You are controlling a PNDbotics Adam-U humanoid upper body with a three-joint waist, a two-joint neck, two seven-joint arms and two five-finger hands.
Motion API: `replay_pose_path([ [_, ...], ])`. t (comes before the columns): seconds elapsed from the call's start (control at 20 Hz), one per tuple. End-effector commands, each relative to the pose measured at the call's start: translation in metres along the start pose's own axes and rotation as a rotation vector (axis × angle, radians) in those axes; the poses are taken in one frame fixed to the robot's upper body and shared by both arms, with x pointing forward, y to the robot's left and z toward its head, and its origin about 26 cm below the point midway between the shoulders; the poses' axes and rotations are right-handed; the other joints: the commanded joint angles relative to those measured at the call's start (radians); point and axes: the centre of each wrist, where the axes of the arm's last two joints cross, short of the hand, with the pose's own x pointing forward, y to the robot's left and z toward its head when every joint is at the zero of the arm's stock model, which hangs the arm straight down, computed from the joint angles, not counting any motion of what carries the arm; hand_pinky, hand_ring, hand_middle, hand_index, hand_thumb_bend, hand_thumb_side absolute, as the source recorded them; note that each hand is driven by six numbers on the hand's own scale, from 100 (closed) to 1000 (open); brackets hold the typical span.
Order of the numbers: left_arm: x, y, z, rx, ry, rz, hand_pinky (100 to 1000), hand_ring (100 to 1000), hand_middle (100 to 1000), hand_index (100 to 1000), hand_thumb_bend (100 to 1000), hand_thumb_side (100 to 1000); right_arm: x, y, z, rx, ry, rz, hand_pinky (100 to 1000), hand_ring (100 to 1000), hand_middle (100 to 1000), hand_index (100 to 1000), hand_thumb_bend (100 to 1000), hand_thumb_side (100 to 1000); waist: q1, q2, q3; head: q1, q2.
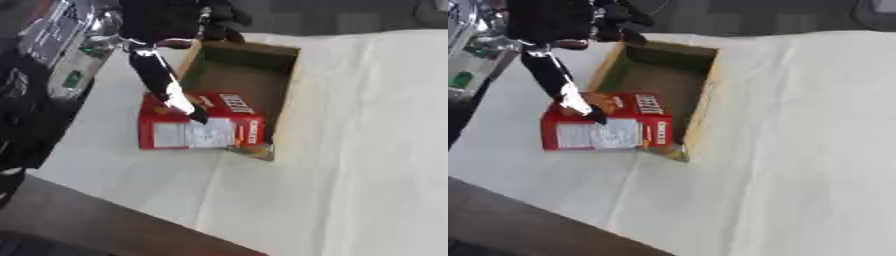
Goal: Pick up objects on the table and place them in the box.
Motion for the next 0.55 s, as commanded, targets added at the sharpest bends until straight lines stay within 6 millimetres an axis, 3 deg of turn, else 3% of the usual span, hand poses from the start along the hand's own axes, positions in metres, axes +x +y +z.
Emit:
replay_pose_path([
  [0.05, -0.006, 0.013, 0.005, -0.042, -0.024, -0.04, 821, 881, 914, 886, 805, 1000, -0.007, 0.006, 0.004, 0.013, 0.013, 0.003, 478, 613, 668, 753, 100, 1000, -0.003, -0.007, -0.002, 0.002, 0.0],
  [0.25, -0.008, 0.016, 0.006, -0.022, -0.007, -0.019, 798, 871, 894, 883, 725, 1000, -0.007, 0.006, 0.004, 0.011, 0.016, 0.003, 478, 613, 668, 753, 100, 1000, -0.003, -0.004, -0.003, 0.001, 0.0],
  [0.3, -0.009, 0.017, 0.007, 0.012, 0.009, -0.007, 769, 849, 873, 877, 632, 995, -0.007, 0.006, 0.004, 0.01, 0.016, 0.002, 478, 613, 668, 753, 100, 1000, -0.003, -0.004, -0.003, -0.001, 0.0],
  [0.45, -0.015, 0.024, 0.013, 0.293, 0.093, 0.081, 659, 758, 793, 839, 383, 742, -0.008, 0.006, 0.004, 0.008, 0.016, 0.001, 478, 614, 668, 754, 100, 1000, -0.004, -0.003, -0.002, -0.008, 0.0],
  [0.5, -0.015, 0.025, 0.014, 0.426, 0.11, 0.122, 631, 735, 766, 819, 432, 621, -0.008, 0.006, 0.004, 0.007, 0.016, 0.001, 478, 614, 668, 754, 100, 1000, -0.004, -0.003, -0.002, -0.01, 0.0],
  [0.55, -0.016, 0.023, 0.015, 0.516, 0.119, 0.151, 595, 706, 741, 799, 425, 562, -0.008, 0.006, 0.004, 0.006, 0.016, 0.001, 478, 614, 668, 754, 100, 1000, -0.004, -0.002, -0.003, -0.011, 0.0],
])
